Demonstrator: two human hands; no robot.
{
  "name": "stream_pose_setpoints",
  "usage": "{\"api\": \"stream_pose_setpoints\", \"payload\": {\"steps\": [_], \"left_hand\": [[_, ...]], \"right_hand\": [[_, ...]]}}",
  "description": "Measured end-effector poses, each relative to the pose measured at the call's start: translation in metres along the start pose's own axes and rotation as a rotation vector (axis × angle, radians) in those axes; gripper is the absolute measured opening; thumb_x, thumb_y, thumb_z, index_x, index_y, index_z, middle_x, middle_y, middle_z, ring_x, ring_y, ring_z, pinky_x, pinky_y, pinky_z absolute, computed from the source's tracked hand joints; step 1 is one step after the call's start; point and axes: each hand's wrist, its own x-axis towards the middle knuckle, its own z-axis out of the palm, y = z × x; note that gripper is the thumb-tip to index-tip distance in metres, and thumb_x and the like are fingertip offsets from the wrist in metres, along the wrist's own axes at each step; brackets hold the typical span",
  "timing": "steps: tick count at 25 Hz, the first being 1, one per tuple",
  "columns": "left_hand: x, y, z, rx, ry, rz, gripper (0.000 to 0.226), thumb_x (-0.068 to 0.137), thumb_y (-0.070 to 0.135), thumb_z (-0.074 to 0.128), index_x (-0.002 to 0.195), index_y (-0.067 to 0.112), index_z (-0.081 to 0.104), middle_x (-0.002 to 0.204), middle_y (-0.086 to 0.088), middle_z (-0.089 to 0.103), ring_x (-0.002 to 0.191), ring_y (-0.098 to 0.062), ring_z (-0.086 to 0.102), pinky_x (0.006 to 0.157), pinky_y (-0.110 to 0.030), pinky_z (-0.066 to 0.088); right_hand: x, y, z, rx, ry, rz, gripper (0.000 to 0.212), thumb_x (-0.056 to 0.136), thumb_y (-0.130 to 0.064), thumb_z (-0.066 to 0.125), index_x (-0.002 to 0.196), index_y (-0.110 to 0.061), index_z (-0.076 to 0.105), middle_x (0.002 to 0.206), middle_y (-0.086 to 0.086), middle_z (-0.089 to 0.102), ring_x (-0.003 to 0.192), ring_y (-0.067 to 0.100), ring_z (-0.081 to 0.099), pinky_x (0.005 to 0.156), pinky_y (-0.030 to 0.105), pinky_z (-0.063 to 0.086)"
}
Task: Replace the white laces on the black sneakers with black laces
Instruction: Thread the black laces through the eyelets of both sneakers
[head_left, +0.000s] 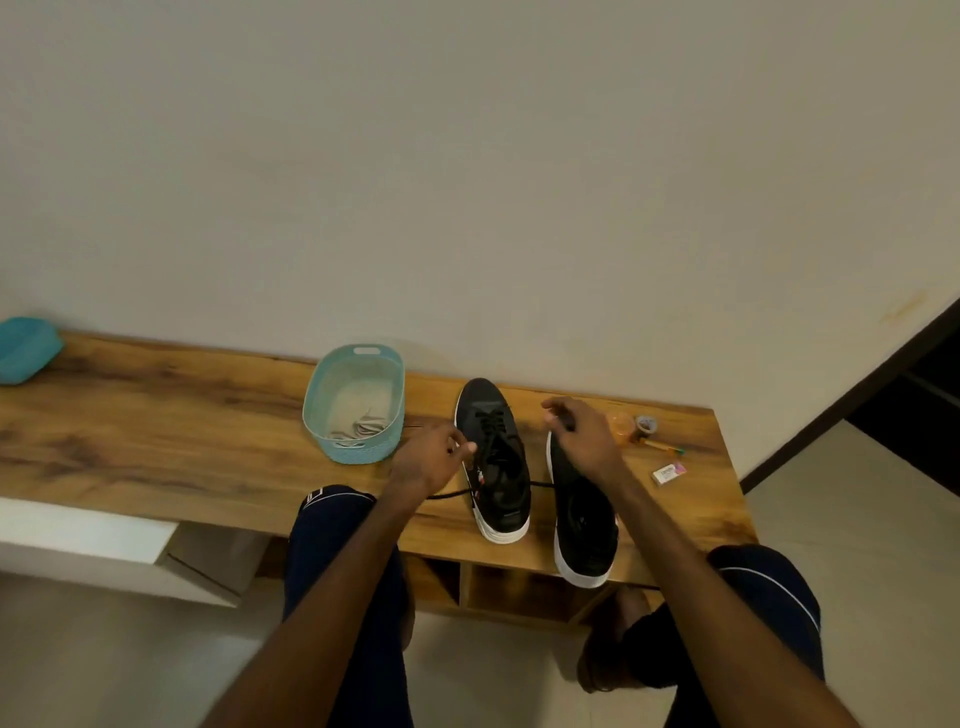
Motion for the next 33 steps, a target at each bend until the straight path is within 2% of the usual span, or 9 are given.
{"api": "stream_pose_setpoints", "payload": {"steps": [3,7,15,19,22,25,27,30,33], "left_hand": [[-0.005,0.007,0.026,0.140,-0.137,0.008,0.044,0.090,0.061,0.056,0.106,0.020,0.060,0.103,-0.005,0.067,0.093,-0.020,0.063,0.076,-0.035,0.050],[-0.014,0.007,0.032,0.190,-0.154,0.057,0.049,0.091,0.055,0.059,0.127,0.022,0.055,0.114,-0.005,0.069,0.101,-0.024,0.064,0.072,-0.031,0.043],[-0.023,0.000,-0.001,0.253,-0.067,-0.001,0.024,0.091,0.047,0.063,0.085,0.026,0.074,0.086,0.008,0.067,0.078,-0.011,0.058,0.064,-0.028,0.038],[-0.036,-0.004,-0.009,0.233,0.090,-0.059,0.026,0.095,0.045,0.058,0.085,0.024,0.071,0.083,0.005,0.068,0.073,-0.012,0.059,0.062,-0.027,0.038],[-0.043,-0.002,-0.011,0.194,0.185,-0.078,0.027,0.098,0.041,0.055,0.089,0.021,0.070,0.083,0.002,0.068,0.079,-0.018,0.063,0.064,-0.029,0.042],[-0.044,-0.002,-0.016,-0.066,0.331,-0.102,0.027,0.100,0.036,0.052,0.089,0.019,0.069,0.081,0.004,0.067,0.080,-0.020,0.064,0.065,-0.030,0.042],[-0.041,-0.002,-0.017,-0.156,0.393,-0.159,0.027,0.101,0.034,0.052,0.091,0.018,0.070,0.089,0.001,0.070,0.086,-0.021,0.065,0.069,-0.031,0.044],[-0.038,-0.004,-0.012,0.215,0.378,-0.294,0.028,0.100,0.035,0.051,0.106,0.015,0.070,0.106,-0.007,0.066,0.100,-0.026,0.062,0.075,-0.037,0.048],[-0.038,-0.005,-0.002,0.597,0.156,-0.366,0.032,0.097,0.040,0.054,0.119,0.018,0.064,0.117,-0.004,0.062,0.110,-0.024,0.058,0.084,-0.037,0.046]], "right_hand": [[-0.014,-0.005,0.027,-0.173,-0.263,-0.018,0.042,0.093,-0.045,0.065,0.122,-0.015,0.057,0.116,0.001,0.063,0.100,0.019,0.062,0.087,0.041,0.053],[-0.023,0.006,0.038,-0.422,-0.374,-0.005,0.064,0.079,-0.047,0.078,0.123,-0.021,0.041,0.119,0.001,0.059,0.101,0.023,0.063,0.082,0.042,0.054],[-0.049,0.007,0.038,-0.460,-0.395,0.006,0.021,0.100,-0.031,0.056,0.116,-0.019,0.062,0.107,0.007,0.069,0.077,0.016,0.059,0.064,0.028,0.042],[-0.071,0.000,0.040,-0.394,-0.465,-0.067,0.022,0.100,-0.027,0.056,0.115,-0.017,0.069,0.113,0.004,0.070,0.098,0.015,0.066,0.082,0.032,0.054],[-0.084,-0.004,0.037,-0.216,-0.575,-0.083,0.017,0.099,-0.027,0.058,0.107,-0.019,0.070,0.096,-0.009,0.069,0.075,-0.003,0.060,0.067,0.017,0.047],[-0.079,-0.004,0.016,0.046,-0.350,-0.006,0.015,0.100,-0.027,0.056,0.096,-0.023,0.070,0.078,-0.011,0.068,0.065,0.000,0.061,0.062,0.016,0.046],[-0.065,0.006,-0.005,-0.057,-0.163,0.052,0.017,0.101,-0.027,0.055,0.094,-0.022,0.069,0.074,-0.008,0.065,0.069,0.007,0.061,0.066,0.025,0.047],[-0.052,0.029,-0.032,-0.482,-0.058,0.130,0.015,0.100,-0.024,0.053,0.096,-0.019,0.066,0.084,0.000,0.064,0.083,0.022,0.064,0.071,0.036,0.051],[-0.054,0.044,-0.039,-0.591,-0.058,0.184,0.016,0.099,-0.027,0.054,0.104,-0.019,0.067,0.103,0.003,0.065,0.102,0.025,0.062,0.082,0.041,0.053]]}}
